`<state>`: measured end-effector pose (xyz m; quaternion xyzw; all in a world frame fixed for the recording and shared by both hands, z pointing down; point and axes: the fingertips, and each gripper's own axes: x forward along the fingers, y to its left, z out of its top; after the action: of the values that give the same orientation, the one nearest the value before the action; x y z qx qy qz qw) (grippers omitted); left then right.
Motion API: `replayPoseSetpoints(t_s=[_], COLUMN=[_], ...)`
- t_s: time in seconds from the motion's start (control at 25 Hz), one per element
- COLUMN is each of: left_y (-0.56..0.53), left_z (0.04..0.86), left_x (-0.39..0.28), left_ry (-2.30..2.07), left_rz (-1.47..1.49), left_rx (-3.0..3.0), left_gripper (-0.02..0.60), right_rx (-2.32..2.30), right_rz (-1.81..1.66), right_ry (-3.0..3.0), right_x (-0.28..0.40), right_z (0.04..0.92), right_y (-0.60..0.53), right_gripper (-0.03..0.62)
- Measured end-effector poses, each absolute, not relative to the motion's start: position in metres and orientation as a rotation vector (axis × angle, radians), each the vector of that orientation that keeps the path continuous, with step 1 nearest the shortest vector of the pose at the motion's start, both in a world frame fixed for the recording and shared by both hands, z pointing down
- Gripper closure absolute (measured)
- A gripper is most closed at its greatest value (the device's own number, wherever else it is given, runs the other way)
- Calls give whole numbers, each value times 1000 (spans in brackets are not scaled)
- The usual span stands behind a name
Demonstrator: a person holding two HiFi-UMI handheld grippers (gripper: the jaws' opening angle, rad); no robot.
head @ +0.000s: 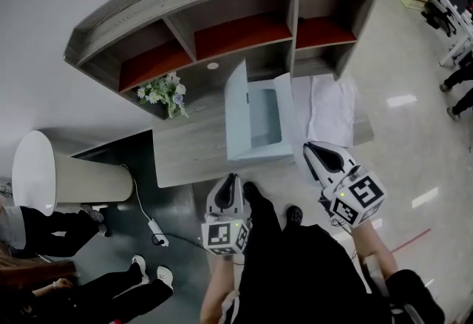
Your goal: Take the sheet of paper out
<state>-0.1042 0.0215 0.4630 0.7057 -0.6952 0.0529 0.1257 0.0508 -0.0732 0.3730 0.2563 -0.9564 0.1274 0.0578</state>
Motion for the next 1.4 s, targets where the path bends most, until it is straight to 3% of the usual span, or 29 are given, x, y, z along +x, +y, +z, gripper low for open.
replayPoseSetpoints(t_s=[0.64,1.4], left_y=[43,51], left_z=[411,376], left_x=[-46,-30], left_ry=[-2093,-2056], left_rz=[42,14], left_rx=[2027,2104], left_gripper=[568,569], right_rx=[622,552], right_rz=[250,241], right_ry=[-2998,-3041], right_x=[105,113], right_z=[352,353], right_y=[-31,-6], right_gripper=[580,581])
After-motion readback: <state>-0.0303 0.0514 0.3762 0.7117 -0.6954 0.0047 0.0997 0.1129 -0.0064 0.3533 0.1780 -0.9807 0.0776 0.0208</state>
